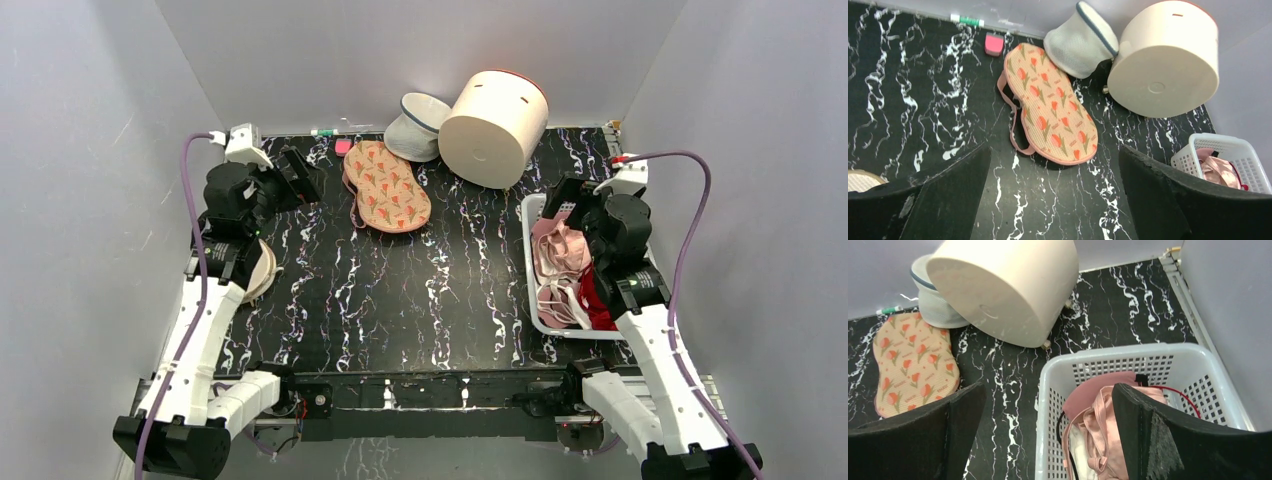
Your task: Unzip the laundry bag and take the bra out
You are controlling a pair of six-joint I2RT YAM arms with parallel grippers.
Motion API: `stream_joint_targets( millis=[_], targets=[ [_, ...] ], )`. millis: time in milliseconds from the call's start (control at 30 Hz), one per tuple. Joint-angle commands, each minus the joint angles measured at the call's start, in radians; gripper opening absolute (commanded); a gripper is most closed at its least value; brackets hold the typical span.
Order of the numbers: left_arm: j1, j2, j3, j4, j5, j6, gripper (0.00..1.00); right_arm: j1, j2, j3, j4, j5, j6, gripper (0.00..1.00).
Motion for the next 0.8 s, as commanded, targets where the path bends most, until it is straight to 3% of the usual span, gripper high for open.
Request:
stream_joint_targets(
  millis=[0,267,600,767],
  targets=[
    [-0.001,0.01,-0.038,0.031,-0.034,-0.046,0.98,-0.021,-0.001,-0.048,0.143,0.009,0.04,0.98],
    [-0.002,0.015,-0.119,0.039,-0.036,-0.087,0.98,-0.041,0.02,-0.066,0.168,0.02,0.093,0.98],
    [-0.002,0.078,-0.181,0.074,0.108,-0.156,0.98,-0.05,0.024,-0.036,0.161,0.006,0.227,0.98],
    [-0.003,0.156,-0.199,0.103,0.211,-0.201,0.98,-0.052,0.045,-0.002,0.111,-0.202,0.223,0.98]
  ],
)
